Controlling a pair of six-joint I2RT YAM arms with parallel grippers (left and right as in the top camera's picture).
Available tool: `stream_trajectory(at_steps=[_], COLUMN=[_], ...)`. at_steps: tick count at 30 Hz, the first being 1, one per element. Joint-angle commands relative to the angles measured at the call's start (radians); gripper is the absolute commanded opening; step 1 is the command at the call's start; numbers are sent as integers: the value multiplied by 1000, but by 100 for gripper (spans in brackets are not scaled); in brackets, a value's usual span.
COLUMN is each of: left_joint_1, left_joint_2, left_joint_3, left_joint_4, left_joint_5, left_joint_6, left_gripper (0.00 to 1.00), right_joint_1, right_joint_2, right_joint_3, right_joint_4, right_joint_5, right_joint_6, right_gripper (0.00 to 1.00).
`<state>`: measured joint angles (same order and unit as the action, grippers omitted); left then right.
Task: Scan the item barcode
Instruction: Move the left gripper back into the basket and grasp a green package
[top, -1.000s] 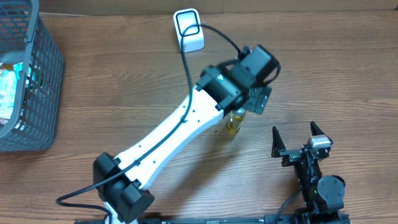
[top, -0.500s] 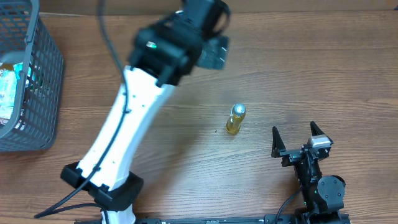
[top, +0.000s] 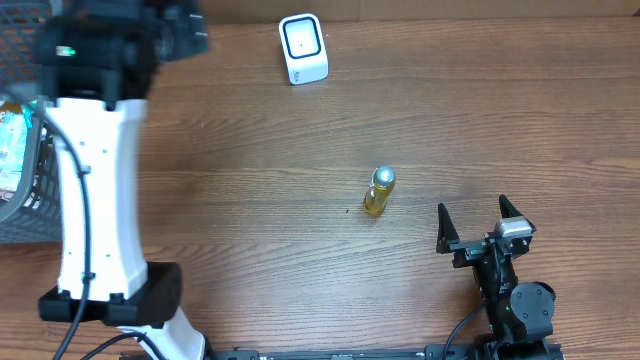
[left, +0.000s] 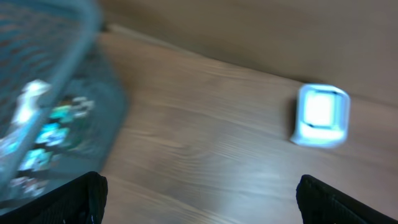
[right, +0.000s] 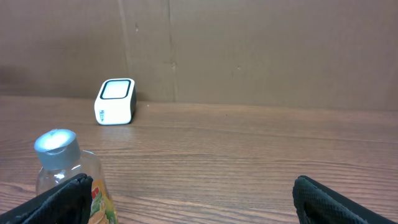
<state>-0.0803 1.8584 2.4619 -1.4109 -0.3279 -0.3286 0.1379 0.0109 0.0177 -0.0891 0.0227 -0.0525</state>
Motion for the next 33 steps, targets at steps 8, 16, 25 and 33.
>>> stream_trajectory(at_steps=[8, 16, 25, 33], left_joint_1=[385, 576, 680, 727], left_joint_2=[-25, 21, 184, 333], left_joint_3=[21, 19, 19, 19], left_joint_4=[-2, -6, -11, 8], left_joint_5=[112, 222, 359, 488], left_joint_6=[19, 125, 215, 307], left_gripper=[100, 100, 99, 100], right_joint_1=[-3, -3, -3, -3], right_joint_2=[-8, -8, -8, -8], right_joint_3=[-10, -10, -10, -10], right_joint_4=[6, 6, 6, 6], right_joint_5=[-2, -2, -2, -2], right_joint_6=[-1, -1, -1, -1], right_gripper=[100, 100, 100, 100])
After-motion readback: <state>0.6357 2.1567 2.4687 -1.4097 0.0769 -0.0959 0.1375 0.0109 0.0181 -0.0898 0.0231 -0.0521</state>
